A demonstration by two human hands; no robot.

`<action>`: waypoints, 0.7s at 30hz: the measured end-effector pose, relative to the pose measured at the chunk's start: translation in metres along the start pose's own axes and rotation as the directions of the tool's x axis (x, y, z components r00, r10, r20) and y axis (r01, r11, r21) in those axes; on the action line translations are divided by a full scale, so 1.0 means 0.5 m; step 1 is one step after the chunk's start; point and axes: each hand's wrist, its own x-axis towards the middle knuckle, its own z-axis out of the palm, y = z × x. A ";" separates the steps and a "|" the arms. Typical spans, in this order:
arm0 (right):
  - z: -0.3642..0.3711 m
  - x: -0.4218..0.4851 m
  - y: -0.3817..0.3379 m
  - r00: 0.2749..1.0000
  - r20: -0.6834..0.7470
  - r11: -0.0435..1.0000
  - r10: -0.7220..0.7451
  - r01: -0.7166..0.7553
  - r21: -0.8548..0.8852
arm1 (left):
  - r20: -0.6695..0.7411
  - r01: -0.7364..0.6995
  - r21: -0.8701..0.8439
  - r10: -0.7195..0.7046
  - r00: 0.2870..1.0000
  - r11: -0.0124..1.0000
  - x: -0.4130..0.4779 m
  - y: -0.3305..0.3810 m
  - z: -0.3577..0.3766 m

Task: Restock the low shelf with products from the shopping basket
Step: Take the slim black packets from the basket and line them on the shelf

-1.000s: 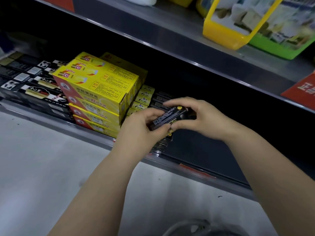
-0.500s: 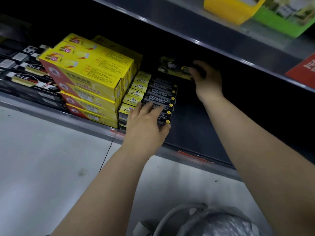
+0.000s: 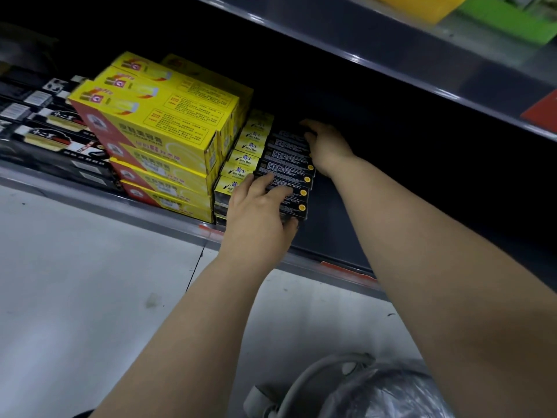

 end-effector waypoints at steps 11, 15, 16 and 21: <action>-0.090 -0.218 0.037 0.997 -0.023 0.975 0.071 -0.064 0.213 | 0.005 -0.093 -0.245 0.097 0.995 0.965 0.009 0.075 -0.031; -0.208 -0.383 0.106 0.992 0.072 0.974 0.105 -0.117 0.194 | 0.121 -0.155 -0.422 0.225 0.967 0.893 0.006 0.167 -0.024; -0.244 -0.423 0.125 0.989 0.071 0.974 0.128 -0.138 0.179 | 0.152 -0.181 -0.440 0.272 0.950 0.880 0.002 0.192 -0.016; -0.419 -0.650 0.225 0.963 -0.055 0.961 0.263 -0.257 0.098 | 0.309 -0.284 -0.456 0.449 0.838 0.844 -0.060 0.316 0.054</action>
